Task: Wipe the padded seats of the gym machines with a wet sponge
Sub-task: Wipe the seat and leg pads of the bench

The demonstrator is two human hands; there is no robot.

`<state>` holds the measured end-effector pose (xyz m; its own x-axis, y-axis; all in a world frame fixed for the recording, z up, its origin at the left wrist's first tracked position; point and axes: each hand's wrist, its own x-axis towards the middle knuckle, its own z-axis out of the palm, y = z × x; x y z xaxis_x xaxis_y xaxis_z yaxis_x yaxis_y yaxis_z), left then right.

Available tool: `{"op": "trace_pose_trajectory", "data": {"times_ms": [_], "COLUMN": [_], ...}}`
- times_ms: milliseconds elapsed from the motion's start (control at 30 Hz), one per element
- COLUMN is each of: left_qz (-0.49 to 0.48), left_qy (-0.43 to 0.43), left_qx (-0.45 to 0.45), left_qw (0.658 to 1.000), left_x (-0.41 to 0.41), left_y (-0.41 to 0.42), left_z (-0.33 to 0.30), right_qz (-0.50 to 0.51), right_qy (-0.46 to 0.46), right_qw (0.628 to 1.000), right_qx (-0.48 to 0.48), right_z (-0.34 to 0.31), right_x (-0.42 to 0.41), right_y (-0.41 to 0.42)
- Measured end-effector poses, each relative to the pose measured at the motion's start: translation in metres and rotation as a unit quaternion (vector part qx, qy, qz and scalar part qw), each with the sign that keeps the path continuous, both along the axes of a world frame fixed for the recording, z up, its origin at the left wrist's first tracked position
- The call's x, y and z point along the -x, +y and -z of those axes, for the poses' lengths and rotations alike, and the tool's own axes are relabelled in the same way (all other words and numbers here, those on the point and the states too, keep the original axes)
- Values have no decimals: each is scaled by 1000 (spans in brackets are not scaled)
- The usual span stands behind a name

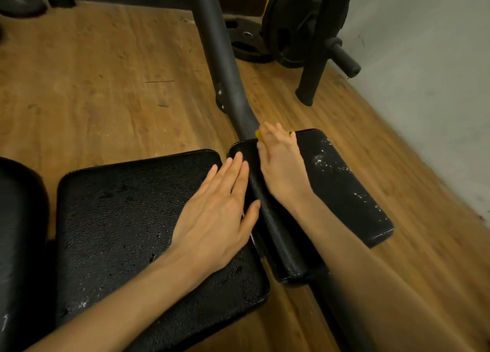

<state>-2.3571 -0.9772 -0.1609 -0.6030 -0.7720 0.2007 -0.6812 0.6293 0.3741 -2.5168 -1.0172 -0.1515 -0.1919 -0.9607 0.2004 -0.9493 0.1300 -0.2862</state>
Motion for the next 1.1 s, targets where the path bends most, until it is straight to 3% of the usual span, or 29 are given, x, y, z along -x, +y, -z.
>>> {"op": "trace_pose_trajectory", "data": {"times_ms": [67, 167, 233, 367, 433, 500, 567, 733, 833, 933, 1000, 1100], "left_qz": [1, 2, 2, 9, 23, 44, 57, 65, 63, 64, 64, 59], "left_qy": [-2, -11, -17, -22, -30, -19, -1, 6, 5, 5, 5, 4], "left_qx": [-4, -7, -13, -21, -14, -5, -22, -24, -22, -23, -23, -20], "left_qw": [1000, 1000, 1000, 999, 999, 999, 998, 998, 998, 998, 998, 998], "left_x": [0, -1, 0, -1, 1, 7, 16, 28, 27, 28, 28, 28], "left_y": [0, 0, 0, -3, -2, 0, 0, -6, -5, -4, -4, -4], "left_z": [0, 0, -2, -3, -6, -13, -17, -9, -4, -4, -5, -5], "right_qz": [34, 165, 134, -41, 6, 116, 171, 3, 85, 189, 177, 67], "right_qy": [23, 12, 13, -23, -9, -39, -39, -17, 39, 18, 1, 1], "right_qw": [999, 986, 991, 999, 1000, 992, 985, 1000, 995, 981, 982, 997], "right_qx": [-28, -20, -1, 24, -2, -8, -1, -3, -23, -48, -59, -24], "right_z": [-2, -3, 3, 2, 0, -4, -9, -2, -1, -7, -6, -6], "right_x": [29, 45, 18, -5, 28, 55, 46, -12, 41, 65, 38, -12], "right_y": [-14, -30, -14, 53, 40, 17, 15, 88, 55, 30, 49, 108]}}
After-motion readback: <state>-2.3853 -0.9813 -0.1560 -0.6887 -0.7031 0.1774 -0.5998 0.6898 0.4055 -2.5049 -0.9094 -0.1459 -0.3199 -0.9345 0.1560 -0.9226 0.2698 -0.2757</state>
